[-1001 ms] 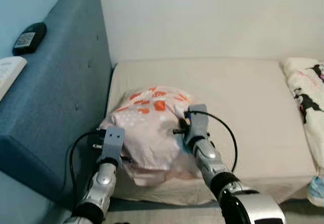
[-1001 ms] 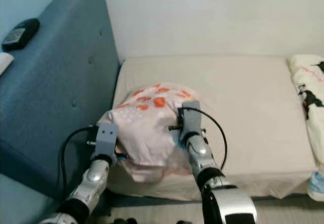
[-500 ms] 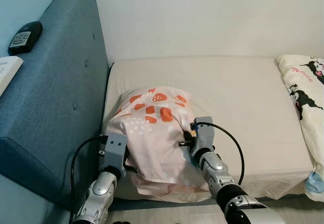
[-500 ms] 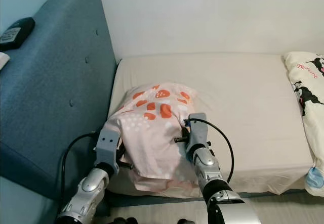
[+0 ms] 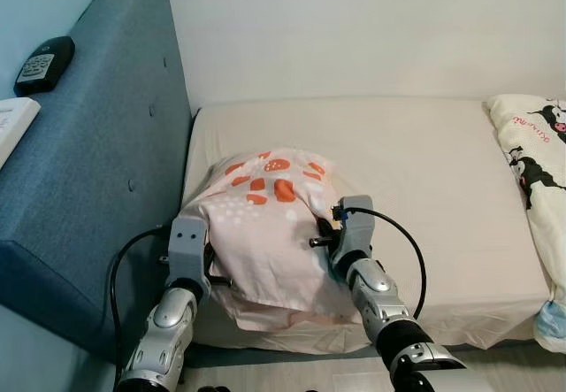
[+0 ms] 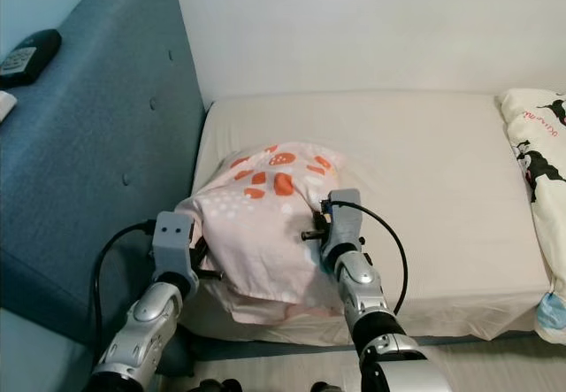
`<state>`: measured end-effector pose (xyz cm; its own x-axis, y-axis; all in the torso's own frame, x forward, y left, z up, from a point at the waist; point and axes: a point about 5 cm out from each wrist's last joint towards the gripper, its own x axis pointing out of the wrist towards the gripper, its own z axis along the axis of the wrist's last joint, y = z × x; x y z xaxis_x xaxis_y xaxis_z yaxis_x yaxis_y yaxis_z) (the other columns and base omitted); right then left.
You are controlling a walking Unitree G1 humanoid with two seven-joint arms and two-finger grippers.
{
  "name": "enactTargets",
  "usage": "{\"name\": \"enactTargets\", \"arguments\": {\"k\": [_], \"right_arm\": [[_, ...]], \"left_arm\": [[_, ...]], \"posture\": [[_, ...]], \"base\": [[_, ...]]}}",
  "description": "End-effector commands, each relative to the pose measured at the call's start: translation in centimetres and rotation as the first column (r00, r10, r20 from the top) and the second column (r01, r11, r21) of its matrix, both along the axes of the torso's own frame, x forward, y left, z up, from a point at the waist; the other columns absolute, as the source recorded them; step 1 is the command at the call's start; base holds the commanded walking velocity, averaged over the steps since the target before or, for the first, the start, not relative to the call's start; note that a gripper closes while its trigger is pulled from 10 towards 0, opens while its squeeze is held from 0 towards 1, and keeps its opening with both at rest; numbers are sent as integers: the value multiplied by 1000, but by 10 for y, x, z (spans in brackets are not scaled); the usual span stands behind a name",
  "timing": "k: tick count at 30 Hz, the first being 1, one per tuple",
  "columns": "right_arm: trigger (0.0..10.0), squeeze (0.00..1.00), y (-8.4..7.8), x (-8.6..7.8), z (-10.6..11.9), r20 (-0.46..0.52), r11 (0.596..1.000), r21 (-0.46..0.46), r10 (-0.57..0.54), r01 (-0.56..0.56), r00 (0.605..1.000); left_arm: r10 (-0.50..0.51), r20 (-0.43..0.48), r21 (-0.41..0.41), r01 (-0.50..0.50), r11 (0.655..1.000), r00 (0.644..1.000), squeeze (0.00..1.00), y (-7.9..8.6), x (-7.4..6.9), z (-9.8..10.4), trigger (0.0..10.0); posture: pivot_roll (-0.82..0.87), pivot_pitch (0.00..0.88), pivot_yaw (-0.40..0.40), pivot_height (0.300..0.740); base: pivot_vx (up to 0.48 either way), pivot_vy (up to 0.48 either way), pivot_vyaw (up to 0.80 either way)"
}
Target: Clean up the room
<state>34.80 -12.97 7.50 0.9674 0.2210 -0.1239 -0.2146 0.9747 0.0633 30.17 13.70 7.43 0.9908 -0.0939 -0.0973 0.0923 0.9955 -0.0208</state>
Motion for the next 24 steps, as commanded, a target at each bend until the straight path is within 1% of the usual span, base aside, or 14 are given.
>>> {"name": "enactTargets", "arguments": {"k": [1, 5, 11, 24], "right_arm": [[10000, 0, 5, -3, -1, 7, 1000, 9, 21, -21, 1000], [10000, 0, 5, -3, -1, 8, 1000, 12, 18, -18, 1000], [10000, 0, 4, -2, 1, 17, 1000, 4, 19, -19, 1000], [10000, 0, 2, -2, 3, 27, 1000, 16, 14, -15, 1000]], "left_arm": [[-21, 1, -12, 21, 1000, 1000, 0, -8, -3, 2, 10000], [-15, -8, 33, 16, 999, 1000, 0, -7, -3, 3, 10000], [-40, -22, 48, 41, 998, 999, 0, -8, -4, 3, 10000], [-28, -22, 72, 29, 997, 999, 0, -8, -1, 7, 10000]], "posture": [[66, 212, -21, 740], [65, 208, -19, 740], [63, 206, -17, 740], [68, 203, -12, 740]], "base": [[0, 0, 0], [0, 0, 0], [0, 0, 0], [0, 0, 0]]}}
